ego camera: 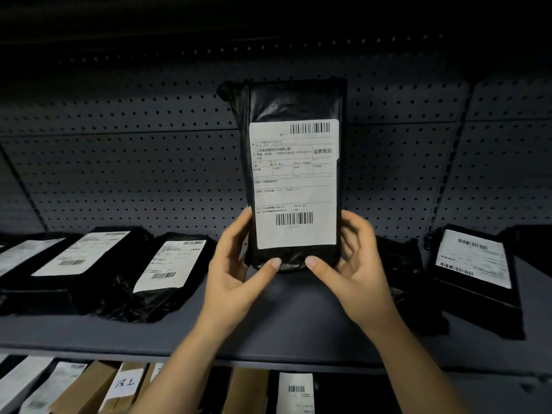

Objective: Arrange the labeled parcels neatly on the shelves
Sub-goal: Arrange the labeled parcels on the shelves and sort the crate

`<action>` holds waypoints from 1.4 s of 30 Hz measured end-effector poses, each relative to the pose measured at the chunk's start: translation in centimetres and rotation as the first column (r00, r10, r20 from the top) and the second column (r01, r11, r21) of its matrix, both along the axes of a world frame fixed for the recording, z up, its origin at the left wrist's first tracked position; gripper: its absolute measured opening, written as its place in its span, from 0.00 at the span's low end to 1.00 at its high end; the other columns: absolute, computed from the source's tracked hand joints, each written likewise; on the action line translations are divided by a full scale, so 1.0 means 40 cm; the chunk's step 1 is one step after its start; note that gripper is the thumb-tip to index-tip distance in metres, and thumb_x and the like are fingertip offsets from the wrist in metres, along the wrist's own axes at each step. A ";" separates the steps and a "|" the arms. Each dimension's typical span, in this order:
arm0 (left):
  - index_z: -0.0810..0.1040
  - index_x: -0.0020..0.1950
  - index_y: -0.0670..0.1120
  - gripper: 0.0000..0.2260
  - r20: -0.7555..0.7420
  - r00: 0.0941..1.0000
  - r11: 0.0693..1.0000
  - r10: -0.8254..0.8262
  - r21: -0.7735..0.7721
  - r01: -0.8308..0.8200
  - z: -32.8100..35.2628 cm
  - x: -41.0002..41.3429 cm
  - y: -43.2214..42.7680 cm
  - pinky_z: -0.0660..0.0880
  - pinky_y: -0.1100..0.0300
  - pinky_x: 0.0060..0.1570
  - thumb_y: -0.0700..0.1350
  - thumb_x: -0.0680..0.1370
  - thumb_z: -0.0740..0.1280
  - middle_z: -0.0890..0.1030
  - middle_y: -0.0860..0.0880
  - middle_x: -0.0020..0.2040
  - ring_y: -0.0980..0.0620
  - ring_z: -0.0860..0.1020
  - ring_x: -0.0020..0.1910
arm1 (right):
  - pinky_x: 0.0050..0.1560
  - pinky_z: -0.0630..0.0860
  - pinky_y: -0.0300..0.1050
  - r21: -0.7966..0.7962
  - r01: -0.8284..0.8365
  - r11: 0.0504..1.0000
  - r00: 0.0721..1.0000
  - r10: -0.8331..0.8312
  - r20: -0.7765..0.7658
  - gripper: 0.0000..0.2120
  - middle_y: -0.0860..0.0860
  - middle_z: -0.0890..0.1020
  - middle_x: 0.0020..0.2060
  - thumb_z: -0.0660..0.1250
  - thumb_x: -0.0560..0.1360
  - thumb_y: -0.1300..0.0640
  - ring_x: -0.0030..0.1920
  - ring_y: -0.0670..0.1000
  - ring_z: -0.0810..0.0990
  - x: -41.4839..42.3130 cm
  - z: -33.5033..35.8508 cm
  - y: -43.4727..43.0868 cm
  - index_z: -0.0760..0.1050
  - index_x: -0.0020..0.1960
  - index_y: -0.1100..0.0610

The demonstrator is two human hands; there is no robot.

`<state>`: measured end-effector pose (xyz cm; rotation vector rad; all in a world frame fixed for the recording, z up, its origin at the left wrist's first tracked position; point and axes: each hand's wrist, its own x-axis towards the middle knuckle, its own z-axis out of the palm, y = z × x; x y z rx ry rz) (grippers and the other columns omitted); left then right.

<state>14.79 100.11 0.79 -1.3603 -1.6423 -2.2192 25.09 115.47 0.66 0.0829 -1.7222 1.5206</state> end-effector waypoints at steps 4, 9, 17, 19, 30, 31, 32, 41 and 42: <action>0.61 0.75 0.39 0.33 -0.025 1.000 1.000 0.004 0.011 -0.004 0.017 -0.018 -0.028 0.64 0.50 0.71 0.29 0.72 0.69 0.70 0.45 0.73 0.47 0.66 0.73 | 0.64 0.73 0.41 -0.001 -0.008 1.000 0.999 0.008 -0.049 0.32 0.45 0.77 0.63 0.71 0.69 0.68 0.68 0.49 0.73 -0.021 0.016 -0.031 0.65 0.68 0.49; 0.61 0.75 0.39 0.33 -0.036 0.999 1.000 0.010 0.014 -0.009 0.024 -0.042 -0.063 0.63 0.46 0.72 0.29 0.72 0.69 0.70 0.44 0.73 0.46 0.66 0.74 | 0.64 0.73 0.41 -0.005 -0.025 1.000 0.996 0.025 -0.084 0.32 0.46 0.77 0.63 0.71 0.69 0.69 0.68 0.50 0.73 -0.045 0.024 -0.068 0.64 0.68 0.50; 0.62 0.74 0.42 0.33 -0.025 1.000 1.000 0.005 0.004 -0.005 0.023 -0.073 -0.103 0.63 0.44 0.71 0.30 0.72 0.69 0.71 0.47 0.72 0.48 0.66 0.73 | 0.63 0.72 0.38 -0.012 -0.017 1.000 0.998 0.016 -0.062 0.33 0.46 0.77 0.63 0.71 0.70 0.73 0.67 0.48 0.73 -0.070 0.024 -0.112 0.65 0.67 0.49; 0.61 0.75 0.42 0.33 -0.022 1.000 1.000 0.010 -0.010 -0.010 0.021 -0.083 -0.112 0.63 0.43 0.71 0.31 0.73 0.69 0.71 0.47 0.72 0.48 0.66 0.73 | 0.62 0.72 0.36 -0.017 -0.003 1.000 0.999 0.002 -0.047 0.33 0.44 0.78 0.62 0.71 0.70 0.75 0.67 0.46 0.74 -0.075 0.023 -0.124 0.66 0.66 0.49; 0.62 0.75 0.52 0.30 0.020 0.997 0.946 0.075 -0.318 -0.065 -0.019 -0.127 -0.165 0.64 0.59 0.71 0.47 0.75 0.69 0.70 0.59 0.71 0.62 0.66 0.71 | 0.55 0.74 0.30 -0.043 0.130 0.991 0.958 -0.114 0.263 0.27 0.39 0.80 0.58 0.74 0.72 0.60 0.59 0.37 0.77 -0.114 -0.012 -0.190 0.69 0.65 0.42; 0.62 0.75 0.53 0.29 0.034 0.995 0.929 0.094 -0.361 -0.076 -0.026 -0.133 -0.168 0.63 0.58 0.72 0.48 0.76 0.69 0.69 0.59 0.71 0.63 0.65 0.71 | 0.52 0.73 0.27 -0.051 0.140 0.989 0.941 -0.117 0.318 0.26 0.39 0.80 0.57 0.73 0.73 0.58 0.57 0.35 0.77 -0.117 -0.015 -0.195 0.68 0.65 0.41; 0.61 0.76 0.53 0.29 0.050 0.992 0.910 0.115 -0.405 -0.085 -0.034 -0.140 -0.171 0.61 0.59 0.73 0.49 0.77 0.69 0.68 0.59 0.72 0.64 0.64 0.71 | 0.49 0.73 0.26 -0.070 0.145 0.987 0.925 -0.110 0.364 0.25 0.40 0.80 0.57 0.73 0.74 0.57 0.55 0.34 0.78 -0.120 -0.018 -0.200 0.68 0.65 0.41; 0.63 0.75 0.56 0.25 0.072 0.988 0.819 0.134 -0.570 -0.069 -0.098 -0.186 -0.175 0.59 0.63 0.71 0.50 0.79 0.67 0.69 0.60 0.71 0.63 0.63 0.71 | 0.45 0.72 0.30 -0.122 0.250 0.961 0.819 -0.143 0.555 0.20 0.41 0.82 0.51 0.72 0.75 0.55 0.52 0.38 0.79 -0.162 -0.067 -0.231 0.71 0.65 0.45; 0.63 0.74 0.57 0.25 0.063 0.989 0.813 0.132 -0.578 -0.071 -0.102 -0.191 -0.174 0.59 0.64 0.70 0.50 0.79 0.67 0.69 0.60 0.71 0.63 0.64 0.71 | 0.45 0.72 0.31 -0.112 0.254 0.961 0.810 -0.147 0.568 0.21 0.40 0.81 0.51 0.71 0.75 0.55 0.52 0.37 0.78 -0.166 -0.072 -0.234 0.71 0.65 0.45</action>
